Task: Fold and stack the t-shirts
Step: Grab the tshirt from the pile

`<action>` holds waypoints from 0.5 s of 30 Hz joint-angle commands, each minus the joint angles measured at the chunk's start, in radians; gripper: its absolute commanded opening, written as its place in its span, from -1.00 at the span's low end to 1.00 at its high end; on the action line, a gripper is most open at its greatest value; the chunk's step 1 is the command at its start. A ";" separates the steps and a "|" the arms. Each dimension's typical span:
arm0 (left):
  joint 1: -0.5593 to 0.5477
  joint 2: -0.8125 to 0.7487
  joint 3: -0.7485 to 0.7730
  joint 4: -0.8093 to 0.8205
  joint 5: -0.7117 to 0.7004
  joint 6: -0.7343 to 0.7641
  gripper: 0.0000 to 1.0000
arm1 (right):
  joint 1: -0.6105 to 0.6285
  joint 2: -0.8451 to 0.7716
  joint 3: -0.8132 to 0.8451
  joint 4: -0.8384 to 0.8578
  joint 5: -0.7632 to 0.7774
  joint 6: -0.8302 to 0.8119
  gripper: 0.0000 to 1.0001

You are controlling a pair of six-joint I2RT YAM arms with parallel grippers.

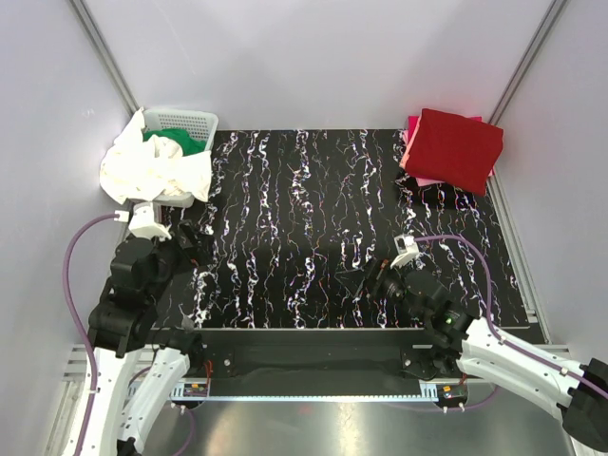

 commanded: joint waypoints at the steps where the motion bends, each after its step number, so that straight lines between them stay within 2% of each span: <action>1: 0.000 -0.004 0.010 0.044 -0.053 0.006 0.98 | 0.005 0.007 0.015 0.037 0.039 0.008 0.99; 5: 0.000 0.055 0.043 0.086 -0.076 0.064 0.97 | 0.005 0.006 0.016 0.037 0.039 0.005 0.99; 9: 0.000 0.075 0.042 0.243 -0.085 0.090 0.97 | 0.005 0.009 0.014 0.038 0.041 0.005 0.99; 10: 0.000 0.085 0.056 0.269 -0.139 0.078 0.97 | 0.005 0.010 0.014 0.040 0.041 0.003 0.99; 13: 0.002 0.220 0.154 0.243 -0.232 0.110 0.97 | 0.005 0.015 0.014 0.043 0.039 0.003 0.99; 15: 0.005 0.387 0.265 0.194 -0.312 0.118 0.97 | 0.007 0.016 0.014 0.043 0.039 0.003 0.99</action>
